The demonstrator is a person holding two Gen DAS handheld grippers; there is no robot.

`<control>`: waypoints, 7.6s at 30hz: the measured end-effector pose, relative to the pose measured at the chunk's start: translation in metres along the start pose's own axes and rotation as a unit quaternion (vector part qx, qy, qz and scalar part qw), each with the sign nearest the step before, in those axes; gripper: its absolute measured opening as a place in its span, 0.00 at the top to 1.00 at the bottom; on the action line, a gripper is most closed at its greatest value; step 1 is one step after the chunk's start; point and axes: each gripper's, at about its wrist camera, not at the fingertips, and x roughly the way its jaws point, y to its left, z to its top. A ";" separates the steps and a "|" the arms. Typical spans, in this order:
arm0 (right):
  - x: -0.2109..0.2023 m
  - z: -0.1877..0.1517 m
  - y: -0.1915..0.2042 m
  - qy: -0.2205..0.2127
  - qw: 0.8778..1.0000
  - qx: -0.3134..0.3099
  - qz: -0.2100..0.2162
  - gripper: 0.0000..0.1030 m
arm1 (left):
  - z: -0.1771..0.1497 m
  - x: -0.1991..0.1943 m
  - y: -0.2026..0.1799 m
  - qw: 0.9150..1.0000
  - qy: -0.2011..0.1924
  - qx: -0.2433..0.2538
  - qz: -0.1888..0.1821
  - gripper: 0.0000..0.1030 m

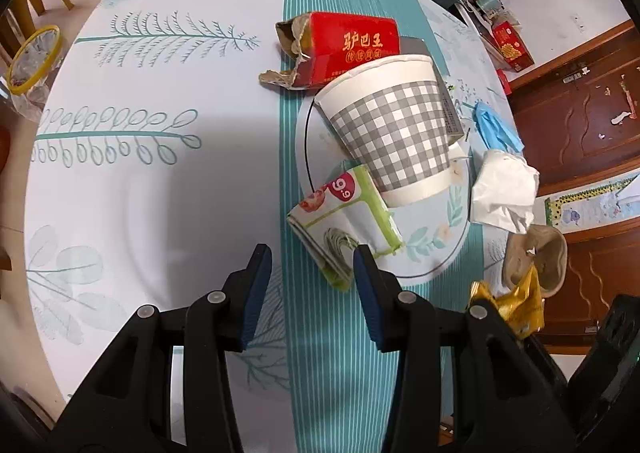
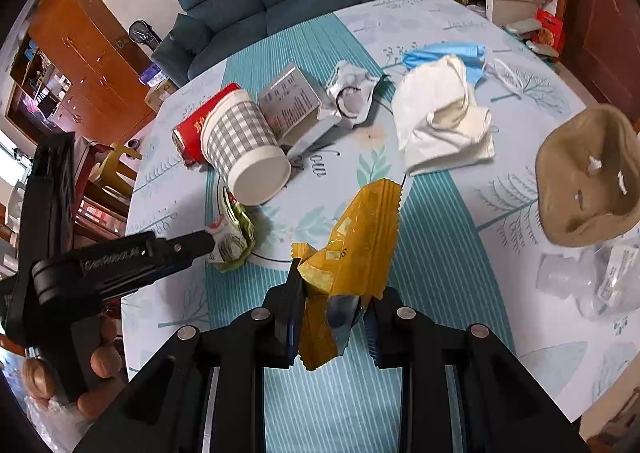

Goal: Collect trash
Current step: 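Grasp the orange chip bag with the right tool and lift it, then grasp the green-white snack pack with the left tool and lift it, then carry chip bag and snack pack over the bin and open both tools, then move both tools back over the table, then grasp the checkered paper cup with right tool while left tool grasps red box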

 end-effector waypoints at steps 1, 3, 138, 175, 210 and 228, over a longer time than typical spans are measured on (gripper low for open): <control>0.002 -0.002 -0.001 0.002 1.000 0.001 0.002 0.75 | 0.000 0.003 -0.001 1.000 0.002 -0.001 -0.001 0.62; 0.004 -0.005 -0.002 0.005 1.000 0.001 0.004 0.75 | 0.000 0.011 -0.005 1.000 0.007 -0.004 -0.008 0.62; 0.035 -0.402 -0.324 0.117 0.917 0.368 -0.099 0.51 | -0.409 0.177 -0.165 0.886 0.157 0.423 0.106 0.62; -0.160 -0.152 -0.057 -0.021 0.997 0.046 -0.050 0.51 | -0.176 -0.134 -0.083 0.949 -0.049 0.312 0.017 0.62; 0.107 0.121 0.064 0.113 0.987 -0.103 0.056 0.42 | 0.100 -0.052 -0.038 0.942 -0.046 0.317 0.098 0.62; 0.078 0.074 0.035 0.111 0.988 -0.078 0.077 0.60 | 0.131 0.014 -0.064 0.930 0.008 0.347 0.118 0.62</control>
